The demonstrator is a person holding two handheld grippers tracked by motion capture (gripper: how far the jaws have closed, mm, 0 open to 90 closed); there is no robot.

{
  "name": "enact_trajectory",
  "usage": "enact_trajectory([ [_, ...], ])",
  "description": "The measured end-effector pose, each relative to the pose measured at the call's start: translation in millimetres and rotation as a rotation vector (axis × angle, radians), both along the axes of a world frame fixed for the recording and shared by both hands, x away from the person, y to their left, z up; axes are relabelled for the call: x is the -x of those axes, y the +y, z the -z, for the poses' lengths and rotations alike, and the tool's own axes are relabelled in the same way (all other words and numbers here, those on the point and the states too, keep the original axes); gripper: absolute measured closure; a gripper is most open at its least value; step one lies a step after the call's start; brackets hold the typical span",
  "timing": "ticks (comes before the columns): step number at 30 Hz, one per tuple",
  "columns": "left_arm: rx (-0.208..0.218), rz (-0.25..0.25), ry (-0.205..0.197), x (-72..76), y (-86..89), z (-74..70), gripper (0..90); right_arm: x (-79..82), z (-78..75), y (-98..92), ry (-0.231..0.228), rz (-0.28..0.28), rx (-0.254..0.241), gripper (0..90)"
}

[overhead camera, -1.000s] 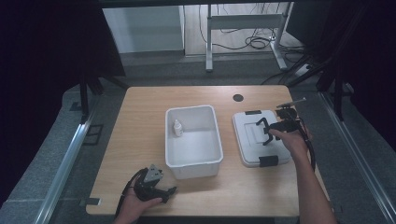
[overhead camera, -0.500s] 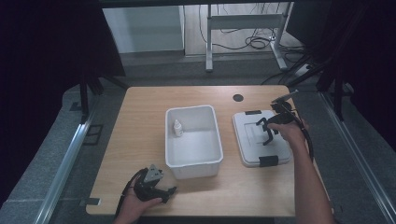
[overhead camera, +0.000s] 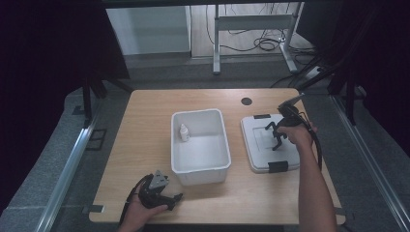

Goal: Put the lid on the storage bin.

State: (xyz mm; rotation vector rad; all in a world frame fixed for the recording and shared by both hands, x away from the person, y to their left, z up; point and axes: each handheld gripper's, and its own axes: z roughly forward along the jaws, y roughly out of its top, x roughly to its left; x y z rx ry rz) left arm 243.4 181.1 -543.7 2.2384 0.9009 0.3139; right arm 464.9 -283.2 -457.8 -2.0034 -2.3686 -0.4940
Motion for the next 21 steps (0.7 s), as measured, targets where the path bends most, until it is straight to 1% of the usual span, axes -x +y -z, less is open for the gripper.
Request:
enact_trajectory([
  [3, 0.000, 0.000, 0.000, 0.0, 0.0, 0.0, 12.0, -0.1, -0.9, 0.1, 0.007, 0.020, -0.036, 84.5],
  [9, 0.000, 0.000, 0.000, 0.0, 0.0, 0.0, 11.9, 1.5, -2.6, 4.3, -0.003, 0.036, -0.021, 85.4],
  [15, 0.000, 0.000, 0.000, 0.0, 0.0, 0.0, 11.9, 4.1, -4.8, 6.6, -0.003, 0.053, -0.013, 85.6],
  [21, 0.001, -0.001, -0.001, 0.0, -0.1, 0.1, 11.9, 8.3, -11.8, 6.1, -0.017, 0.083, -0.027, 85.6],
])
